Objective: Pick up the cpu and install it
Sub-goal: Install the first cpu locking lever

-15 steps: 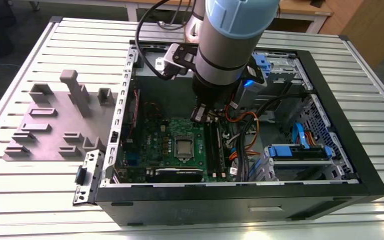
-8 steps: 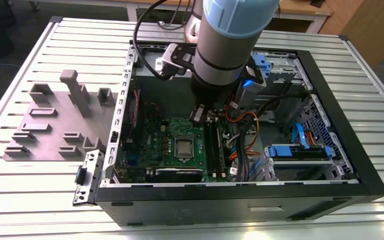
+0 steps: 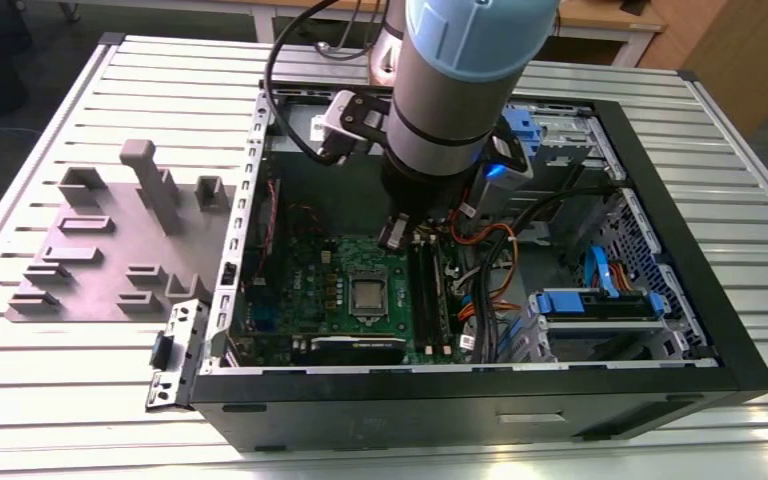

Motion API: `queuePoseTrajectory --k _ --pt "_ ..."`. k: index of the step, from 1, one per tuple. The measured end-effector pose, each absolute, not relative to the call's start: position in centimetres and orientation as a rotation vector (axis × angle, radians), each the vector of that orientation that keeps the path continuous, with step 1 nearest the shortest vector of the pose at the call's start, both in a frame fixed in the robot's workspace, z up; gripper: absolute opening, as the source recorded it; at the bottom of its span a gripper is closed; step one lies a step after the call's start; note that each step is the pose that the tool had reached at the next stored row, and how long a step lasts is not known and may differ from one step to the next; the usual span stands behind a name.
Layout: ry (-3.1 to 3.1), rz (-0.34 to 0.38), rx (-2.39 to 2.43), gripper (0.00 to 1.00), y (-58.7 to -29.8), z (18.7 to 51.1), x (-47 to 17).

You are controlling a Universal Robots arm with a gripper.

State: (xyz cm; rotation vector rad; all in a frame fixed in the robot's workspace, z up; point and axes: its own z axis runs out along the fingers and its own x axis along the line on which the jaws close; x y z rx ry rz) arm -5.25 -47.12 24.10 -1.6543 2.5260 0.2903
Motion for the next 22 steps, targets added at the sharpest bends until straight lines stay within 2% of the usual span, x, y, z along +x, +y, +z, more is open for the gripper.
queuePoseTrajectory --k 22 --pt "2.414 0.297 -1.836 0.11 -47.43 24.00 -5.39"
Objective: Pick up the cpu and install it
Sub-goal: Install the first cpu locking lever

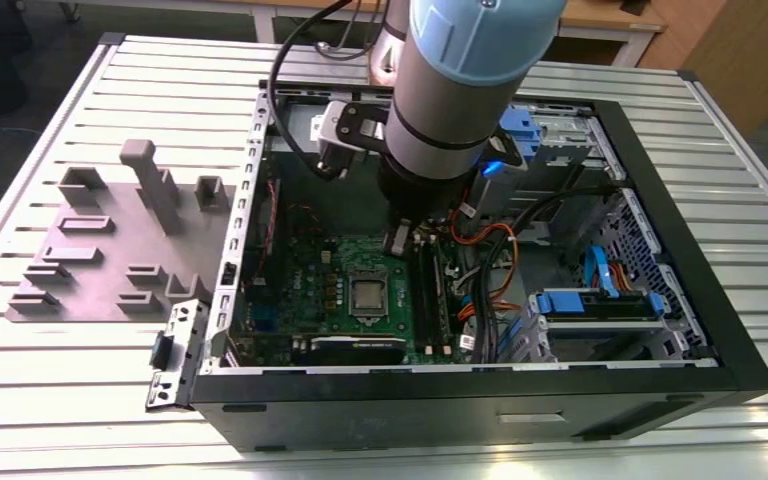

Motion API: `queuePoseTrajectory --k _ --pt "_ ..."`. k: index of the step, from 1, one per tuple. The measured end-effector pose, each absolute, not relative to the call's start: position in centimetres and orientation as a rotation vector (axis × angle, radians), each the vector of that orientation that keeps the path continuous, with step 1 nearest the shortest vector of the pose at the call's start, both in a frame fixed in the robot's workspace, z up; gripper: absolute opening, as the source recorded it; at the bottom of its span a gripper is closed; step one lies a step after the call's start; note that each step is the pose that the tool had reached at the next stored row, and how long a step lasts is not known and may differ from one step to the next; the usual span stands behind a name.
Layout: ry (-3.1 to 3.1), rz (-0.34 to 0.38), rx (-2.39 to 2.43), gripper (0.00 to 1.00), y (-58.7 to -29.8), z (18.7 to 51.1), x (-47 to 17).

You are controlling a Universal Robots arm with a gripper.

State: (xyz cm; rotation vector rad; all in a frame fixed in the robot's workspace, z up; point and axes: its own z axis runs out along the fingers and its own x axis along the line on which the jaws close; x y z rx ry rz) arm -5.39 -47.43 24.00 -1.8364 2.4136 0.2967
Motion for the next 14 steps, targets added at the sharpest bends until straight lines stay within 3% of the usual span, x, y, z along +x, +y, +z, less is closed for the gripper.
queuePoseTrajectory --k 14 --pt "2.339 0.280 -1.917 0.11 -47.49 23.94 -5.39"
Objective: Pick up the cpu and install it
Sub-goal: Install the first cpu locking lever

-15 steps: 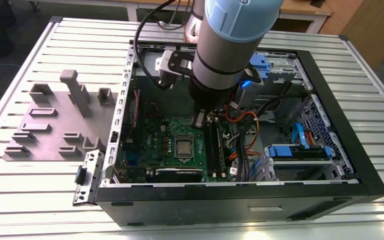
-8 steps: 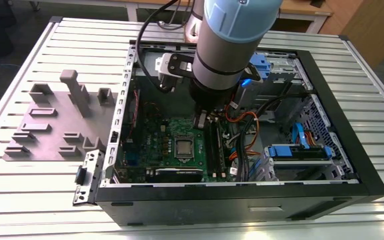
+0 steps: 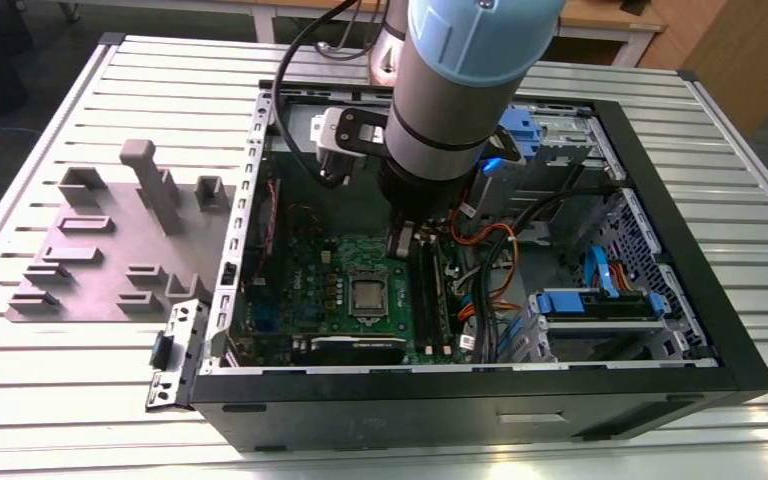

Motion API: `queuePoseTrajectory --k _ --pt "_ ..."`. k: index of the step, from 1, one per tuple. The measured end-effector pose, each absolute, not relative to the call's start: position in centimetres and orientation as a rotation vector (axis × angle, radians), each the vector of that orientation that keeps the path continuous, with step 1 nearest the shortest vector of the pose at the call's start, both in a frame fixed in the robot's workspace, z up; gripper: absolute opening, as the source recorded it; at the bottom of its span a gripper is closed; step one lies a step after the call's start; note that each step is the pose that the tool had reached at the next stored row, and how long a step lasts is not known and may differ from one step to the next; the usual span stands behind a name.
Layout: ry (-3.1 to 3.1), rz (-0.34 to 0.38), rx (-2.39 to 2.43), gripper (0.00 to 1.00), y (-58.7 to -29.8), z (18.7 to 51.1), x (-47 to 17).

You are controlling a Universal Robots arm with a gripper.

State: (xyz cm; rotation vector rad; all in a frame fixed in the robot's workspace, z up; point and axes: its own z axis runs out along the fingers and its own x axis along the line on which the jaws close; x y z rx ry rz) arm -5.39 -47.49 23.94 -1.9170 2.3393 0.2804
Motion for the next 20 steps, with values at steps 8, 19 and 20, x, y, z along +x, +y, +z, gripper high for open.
queuePoseTrajectory --k 8,19,20 --pt "2.339 0.280 -1.917 0.11 -47.65 23.93 -5.39" --pt "2.339 0.281 -1.917 0.11 -47.67 23.93 -5.38" --pt "2.339 0.280 -1.917 0.11 -47.72 23.93 -5.39"
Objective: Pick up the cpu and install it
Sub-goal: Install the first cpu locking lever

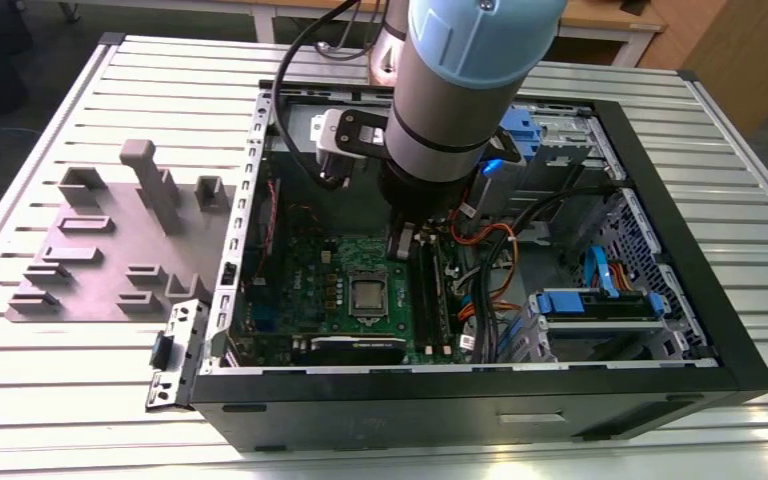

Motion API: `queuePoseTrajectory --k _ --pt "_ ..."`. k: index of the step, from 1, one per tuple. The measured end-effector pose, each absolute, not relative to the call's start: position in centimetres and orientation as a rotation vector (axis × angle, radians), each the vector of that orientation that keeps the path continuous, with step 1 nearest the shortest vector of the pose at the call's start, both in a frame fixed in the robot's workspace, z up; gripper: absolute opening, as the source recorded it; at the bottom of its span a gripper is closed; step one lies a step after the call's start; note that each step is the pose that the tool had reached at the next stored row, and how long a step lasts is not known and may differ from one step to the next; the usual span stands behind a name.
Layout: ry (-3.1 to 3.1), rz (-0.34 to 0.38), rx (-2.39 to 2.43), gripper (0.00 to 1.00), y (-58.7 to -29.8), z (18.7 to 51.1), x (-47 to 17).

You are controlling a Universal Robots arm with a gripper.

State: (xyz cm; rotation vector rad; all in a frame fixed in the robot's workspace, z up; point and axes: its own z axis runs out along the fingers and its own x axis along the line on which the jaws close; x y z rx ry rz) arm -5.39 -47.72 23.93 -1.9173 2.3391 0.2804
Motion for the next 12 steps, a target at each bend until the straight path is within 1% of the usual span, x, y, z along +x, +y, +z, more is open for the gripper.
queuePoseTrajectory --k 12 --pt "2.305 0.271 -1.957 0.11 -48.07 23.88 -5.38"
